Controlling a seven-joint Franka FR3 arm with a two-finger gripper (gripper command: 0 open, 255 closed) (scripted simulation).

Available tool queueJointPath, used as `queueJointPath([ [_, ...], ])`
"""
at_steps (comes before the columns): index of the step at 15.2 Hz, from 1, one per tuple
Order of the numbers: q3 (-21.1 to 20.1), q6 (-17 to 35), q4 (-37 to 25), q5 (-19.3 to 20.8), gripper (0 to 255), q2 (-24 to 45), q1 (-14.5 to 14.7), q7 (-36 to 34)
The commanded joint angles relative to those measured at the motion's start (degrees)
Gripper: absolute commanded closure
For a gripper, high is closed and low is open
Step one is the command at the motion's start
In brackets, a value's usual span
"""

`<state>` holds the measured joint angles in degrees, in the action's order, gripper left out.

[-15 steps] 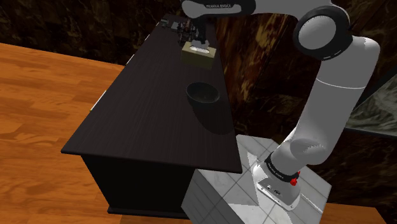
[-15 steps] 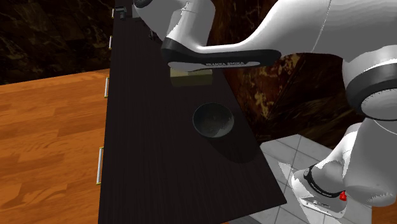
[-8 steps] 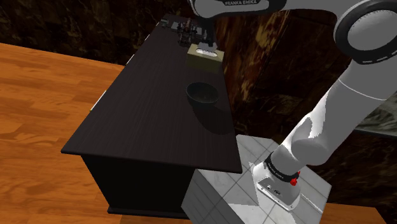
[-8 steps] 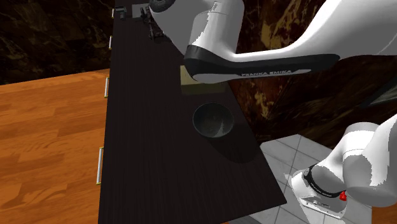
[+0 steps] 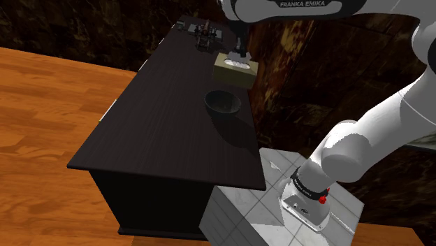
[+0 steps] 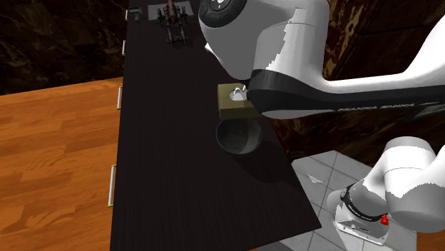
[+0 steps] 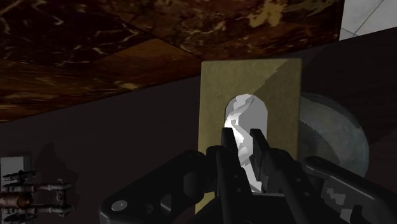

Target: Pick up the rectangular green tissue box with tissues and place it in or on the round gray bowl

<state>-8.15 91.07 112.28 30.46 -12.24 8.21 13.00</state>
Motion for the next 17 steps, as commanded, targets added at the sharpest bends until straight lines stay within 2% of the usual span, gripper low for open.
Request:
queueJointPath([
  [1, -0.13, 0.58, 1.88, -0.20, 255, -0.98, 0.18, -0.67],
  [17, 0.27, 10.85, 12.18, 0.89, 255, 0.44, 0.03, -6.36],
])
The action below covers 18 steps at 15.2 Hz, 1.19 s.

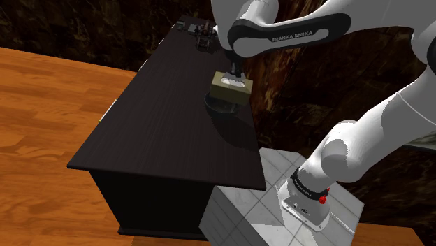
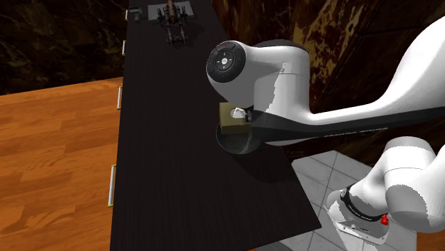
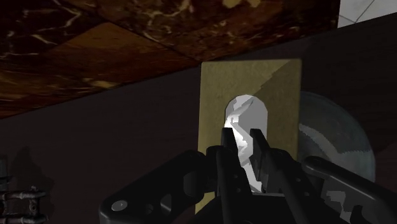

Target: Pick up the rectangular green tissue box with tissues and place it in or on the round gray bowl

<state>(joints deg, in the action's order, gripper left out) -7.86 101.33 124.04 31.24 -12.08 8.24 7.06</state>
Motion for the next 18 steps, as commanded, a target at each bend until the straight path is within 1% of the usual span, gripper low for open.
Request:
queueJointPath([
  [1, -0.01, 1.24, 0.97, 0.23, 255, 0.48, -0.02, -0.80],
  [5, 0.09, 3.68, 2.95, 0.75, 255, 1.33, -0.07, -2.28],
  [13, 0.16, 3.67, 2.95, 0.77, 255, 1.33, 0.01, -2.29],
  [14, 0.20, 3.60, 2.88, 0.77, 0, 1.28, -0.02, -2.17],
  [18, 0.18, 3.49, 2.87, 0.73, 0, 1.19, 0.00, -2.13],
])
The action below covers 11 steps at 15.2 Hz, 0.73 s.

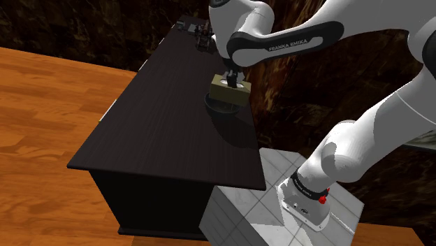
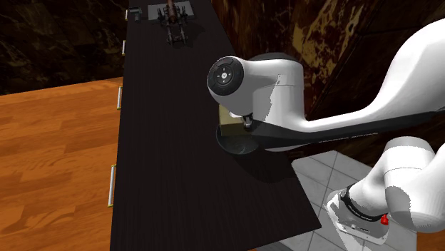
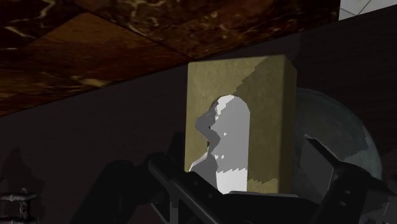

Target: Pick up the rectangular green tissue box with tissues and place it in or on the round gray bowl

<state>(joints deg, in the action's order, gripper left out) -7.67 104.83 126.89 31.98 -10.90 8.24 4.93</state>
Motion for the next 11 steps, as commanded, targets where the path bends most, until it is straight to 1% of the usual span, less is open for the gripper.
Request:
queueJointPath([
  [1, -0.02, 0.17, 0.10, 0.02, 0, 0.15, 0.01, -0.16],
  [5, -2.01, -6.73, -5.95, -1.83, 0, -0.01, 1.50, 0.50],
  [11, -2.01, -6.73, -5.95, -1.83, 0, -0.01, 1.50, 0.50],
])
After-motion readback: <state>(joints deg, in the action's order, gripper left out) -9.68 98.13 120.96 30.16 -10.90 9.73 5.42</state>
